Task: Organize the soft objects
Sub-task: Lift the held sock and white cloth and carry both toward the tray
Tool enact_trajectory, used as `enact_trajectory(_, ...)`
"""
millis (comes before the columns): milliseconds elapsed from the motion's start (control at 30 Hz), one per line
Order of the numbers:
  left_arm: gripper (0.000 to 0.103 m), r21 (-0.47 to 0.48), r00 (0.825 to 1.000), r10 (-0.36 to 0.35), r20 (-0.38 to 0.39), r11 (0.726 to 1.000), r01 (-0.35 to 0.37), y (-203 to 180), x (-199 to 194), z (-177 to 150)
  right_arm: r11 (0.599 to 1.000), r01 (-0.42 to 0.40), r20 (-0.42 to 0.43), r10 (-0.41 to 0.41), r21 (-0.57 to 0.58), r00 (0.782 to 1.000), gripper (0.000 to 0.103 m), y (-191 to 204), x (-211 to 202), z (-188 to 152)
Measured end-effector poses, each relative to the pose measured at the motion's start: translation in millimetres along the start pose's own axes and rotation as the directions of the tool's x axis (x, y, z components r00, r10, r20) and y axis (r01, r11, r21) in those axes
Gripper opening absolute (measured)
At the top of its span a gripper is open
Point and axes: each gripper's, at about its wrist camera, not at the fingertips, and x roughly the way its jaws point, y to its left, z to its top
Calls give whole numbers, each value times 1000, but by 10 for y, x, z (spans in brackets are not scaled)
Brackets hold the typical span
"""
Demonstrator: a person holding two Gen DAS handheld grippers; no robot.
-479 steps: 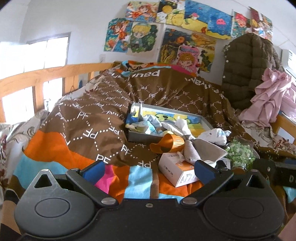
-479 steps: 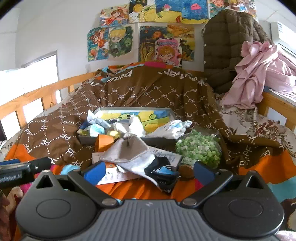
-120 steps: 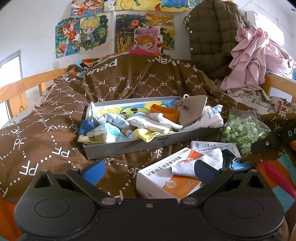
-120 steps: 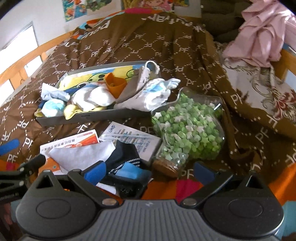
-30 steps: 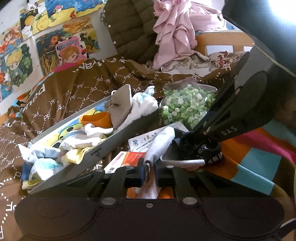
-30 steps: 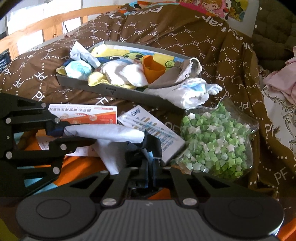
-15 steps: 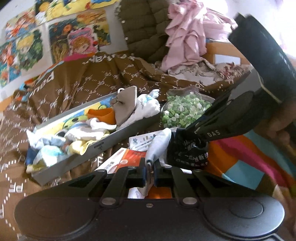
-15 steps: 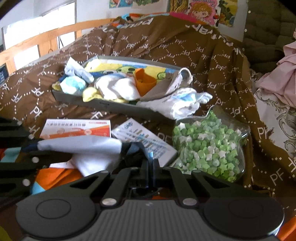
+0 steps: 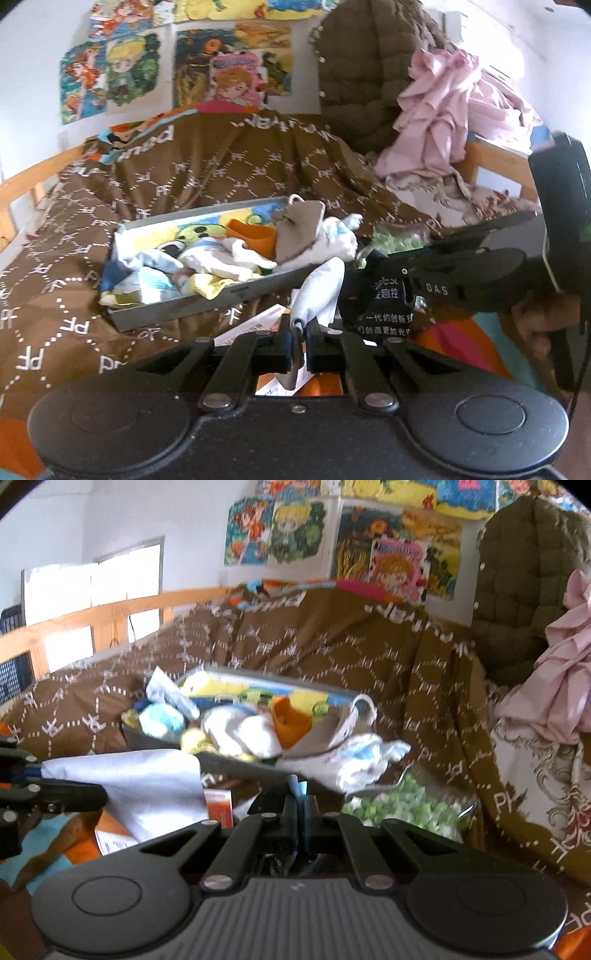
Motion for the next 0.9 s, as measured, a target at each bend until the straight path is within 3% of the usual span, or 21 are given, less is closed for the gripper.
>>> enact_trajectory(533,6,-44,992,101,76,994,-98,-33,-188,202,998,11,233,-24,56,972,3,-63,-309,139)
enact_trajectory(733,6,-87,988,108,110,991,-98,154,-98,299,996,19,286,-41,82,957,3,-99,-304,266)
enact_trajectory(900,6,-114,981,121,150,988,-104,359,144,517,997,-3,352,-26,81,936,3,-108,-184,595)
